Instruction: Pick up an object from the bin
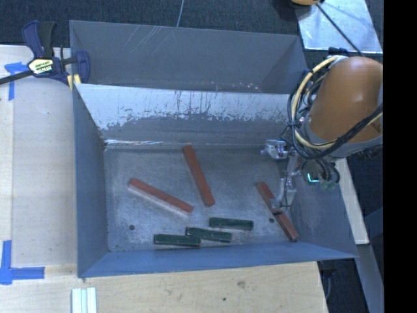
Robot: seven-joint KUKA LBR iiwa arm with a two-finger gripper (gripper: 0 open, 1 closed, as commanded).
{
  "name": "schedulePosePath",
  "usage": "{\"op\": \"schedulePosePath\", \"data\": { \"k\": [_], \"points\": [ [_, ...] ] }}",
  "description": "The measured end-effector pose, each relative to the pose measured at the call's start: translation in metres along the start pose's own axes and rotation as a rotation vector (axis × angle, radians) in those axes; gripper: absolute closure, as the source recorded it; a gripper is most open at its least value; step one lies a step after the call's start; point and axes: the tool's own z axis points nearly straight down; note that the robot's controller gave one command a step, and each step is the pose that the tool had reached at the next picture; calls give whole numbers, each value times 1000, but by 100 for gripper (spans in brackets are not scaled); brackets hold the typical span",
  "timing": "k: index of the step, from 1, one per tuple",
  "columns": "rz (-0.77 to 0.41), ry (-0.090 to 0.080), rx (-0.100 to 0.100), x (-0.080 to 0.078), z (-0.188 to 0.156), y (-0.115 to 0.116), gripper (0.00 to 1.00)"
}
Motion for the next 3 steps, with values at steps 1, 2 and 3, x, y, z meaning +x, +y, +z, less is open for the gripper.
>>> {"op": "schedulePosePath", "data": {
  "k": [1, 2, 3],
  "points": [
    [-2, -8, 1, -2, -4, 0, 0],
    [-51, -14, 2, 23, 42, 16, 0],
    [-1, 0, 0, 35, 73, 51, 0]
  ]
}}
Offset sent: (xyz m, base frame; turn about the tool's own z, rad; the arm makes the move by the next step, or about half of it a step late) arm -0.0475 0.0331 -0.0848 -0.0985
